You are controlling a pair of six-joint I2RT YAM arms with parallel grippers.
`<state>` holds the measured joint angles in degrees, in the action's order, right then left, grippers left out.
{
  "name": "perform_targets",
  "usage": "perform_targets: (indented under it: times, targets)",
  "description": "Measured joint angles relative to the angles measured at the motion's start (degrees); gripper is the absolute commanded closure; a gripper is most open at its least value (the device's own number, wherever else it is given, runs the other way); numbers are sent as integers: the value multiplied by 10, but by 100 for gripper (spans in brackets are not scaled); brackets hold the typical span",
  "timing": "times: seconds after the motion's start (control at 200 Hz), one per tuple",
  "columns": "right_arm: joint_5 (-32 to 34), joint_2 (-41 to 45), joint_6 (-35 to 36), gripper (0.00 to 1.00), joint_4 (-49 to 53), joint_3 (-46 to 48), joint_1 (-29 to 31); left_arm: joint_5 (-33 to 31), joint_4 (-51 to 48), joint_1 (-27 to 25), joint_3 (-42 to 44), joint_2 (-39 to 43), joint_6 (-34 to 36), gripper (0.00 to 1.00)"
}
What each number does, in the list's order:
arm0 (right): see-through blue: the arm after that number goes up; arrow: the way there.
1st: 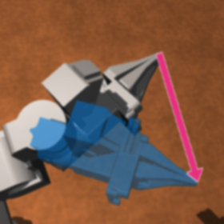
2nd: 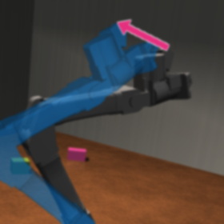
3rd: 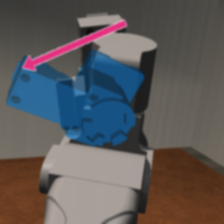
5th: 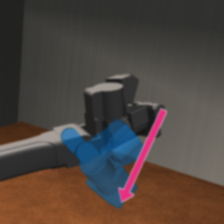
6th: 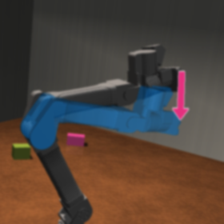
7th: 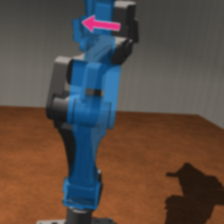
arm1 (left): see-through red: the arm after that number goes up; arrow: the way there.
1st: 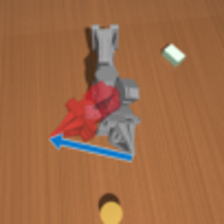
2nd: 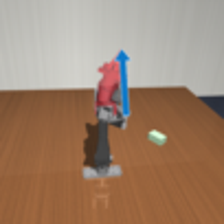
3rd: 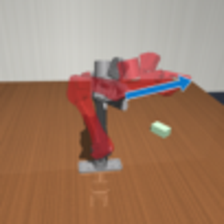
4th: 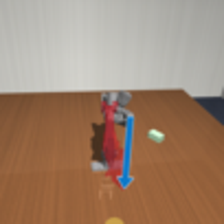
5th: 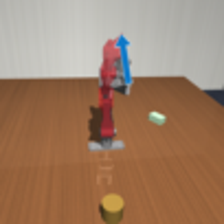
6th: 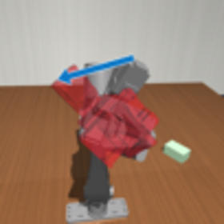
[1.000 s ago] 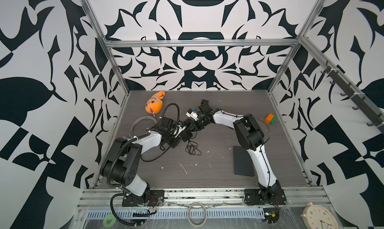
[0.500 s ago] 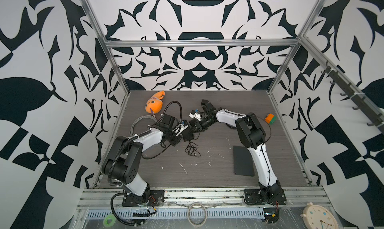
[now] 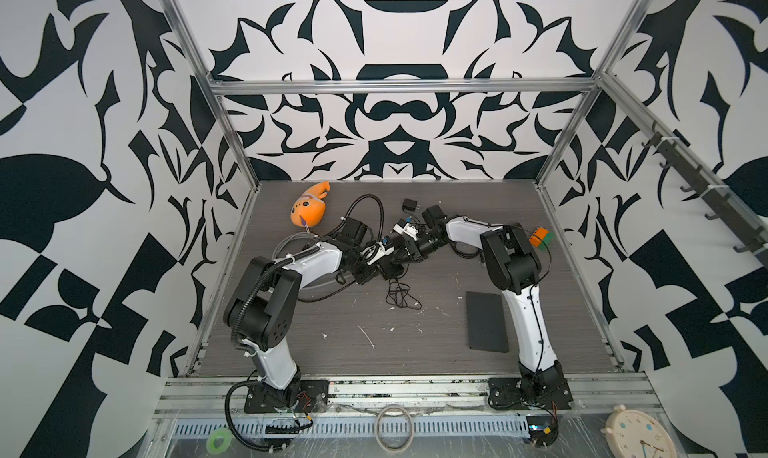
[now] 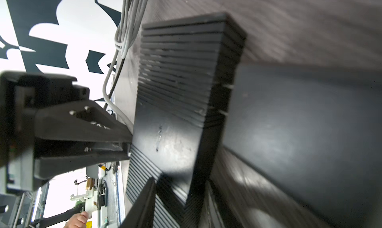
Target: Insert the plug into the switch port
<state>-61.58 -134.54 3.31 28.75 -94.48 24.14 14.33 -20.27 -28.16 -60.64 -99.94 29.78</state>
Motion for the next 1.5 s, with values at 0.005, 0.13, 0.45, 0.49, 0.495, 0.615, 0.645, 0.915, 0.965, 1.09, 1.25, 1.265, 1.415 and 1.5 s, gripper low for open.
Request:
perform_targets:
  times: [0.005, 0.13, 0.45, 0.49, 0.495, 0.615, 0.645, 0.915, 0.965, 1.09, 1.25, 1.265, 1.415, 1.5]
  targets:
    - [0, 0, 2, 62, 2, 0, 0, 0, 0, 0, 0, 0, 0, 100]
    - [-4, 0, 39, 62, 29, 0, -3, -3, -2, -5, -2, -3, 3, 100]
    - [7, 0, 147, 61, 135, -20, -12, -10, -49, -36, -39, -37, 19, 100]
    - [14, 0, 159, 61, 148, -25, -12, -13, -57, -40, -48, -43, 22, 100]
    - [14, 0, 160, 61, 149, -25, -12, -13, -58, -40, -49, -44, 22, 100]
    - [27, 0, 193, 61, 185, -40, -12, -18, -62, -43, -54, -52, 27, 100]
    - [27, 0, 200, 61, 192, -43, -12, -19, -61, -43, -54, -54, 28, 100]
    - [24, -1, 232, 61, 229, -53, -5, -36, -44, -44, -43, -57, 17, 100]
    - [26, -2, 234, 61, 234, -57, -4, -38, -44, -44, -43, -57, 16, 100]
    - [27, -3, 236, 61, 237, -60, -3, -39, -36, -44, -34, -56, 14, 100]
    - [28, -3, 214, 58, 232, -60, 0, -41, -15, -43, -14, -46, 13, 99]
    - [28, -3, 208, 57, 231, -60, 0, -41, -15, -42, -14, -45, 14, 100]
    - [27, 14, 136, 52, 165, -28, 1, -37, -3, -23, -6, -39, 16, 100]
    - [22, 31, 87, 48, 115, 2, 3, -33, 16, 3, 3, -30, 16, 100]
